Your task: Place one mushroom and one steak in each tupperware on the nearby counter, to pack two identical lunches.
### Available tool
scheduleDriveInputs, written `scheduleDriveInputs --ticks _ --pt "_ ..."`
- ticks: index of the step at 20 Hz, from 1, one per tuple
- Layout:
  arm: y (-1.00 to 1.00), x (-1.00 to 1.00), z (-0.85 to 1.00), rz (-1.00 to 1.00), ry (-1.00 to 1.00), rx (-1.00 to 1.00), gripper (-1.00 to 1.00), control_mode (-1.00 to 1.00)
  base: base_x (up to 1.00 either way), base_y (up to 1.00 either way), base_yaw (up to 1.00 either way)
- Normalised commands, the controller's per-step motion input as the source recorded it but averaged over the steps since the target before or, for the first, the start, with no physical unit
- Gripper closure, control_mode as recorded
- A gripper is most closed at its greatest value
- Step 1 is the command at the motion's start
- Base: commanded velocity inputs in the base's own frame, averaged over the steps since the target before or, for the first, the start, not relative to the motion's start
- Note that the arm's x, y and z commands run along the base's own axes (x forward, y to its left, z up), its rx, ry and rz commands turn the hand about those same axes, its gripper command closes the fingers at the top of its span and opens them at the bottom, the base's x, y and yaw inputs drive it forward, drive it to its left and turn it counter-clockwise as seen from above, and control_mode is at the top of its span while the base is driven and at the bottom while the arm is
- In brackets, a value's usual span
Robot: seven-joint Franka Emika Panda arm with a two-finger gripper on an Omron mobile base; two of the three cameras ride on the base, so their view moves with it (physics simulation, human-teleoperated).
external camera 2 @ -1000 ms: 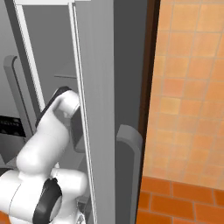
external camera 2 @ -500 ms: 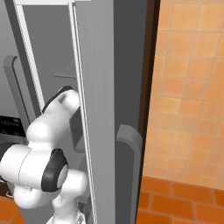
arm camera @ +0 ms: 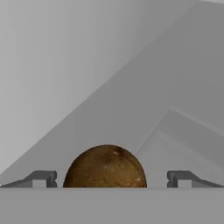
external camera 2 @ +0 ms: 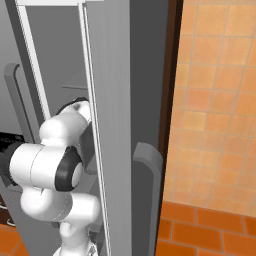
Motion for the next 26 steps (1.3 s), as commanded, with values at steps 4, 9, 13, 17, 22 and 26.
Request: scheduleDriveInputs --ticks 4,9,13,17,22,26 --pt "0.12 0.00 -0.35 0.00 0.10 0.00 -1.00 -1.00 0.00 0.00 0.00" --pt "0.16 0.11 -0.25 0.00 0.01 0.00 -1.00 -1.00 0.00 0.00 0.00" --pt "0.14 0.13 -0.41 0.00 0.00 0.00 -1.00 -1.00 0.00 0.00 0.00" --pt "0.11 0.09 -0.55 0.00 0.01 0.00 -1.00 -1.00 0.00 0.00 0.00" --pt "0.00 -0.23 -0.49 0.00 0.00 0.00 -1.00 -1.00 0.00 0.00 0.00" --pt "0.01 -0.47 -0.26 0.00 -0.05 0.00 -1.00 -1.00 0.00 0.00 0.00"
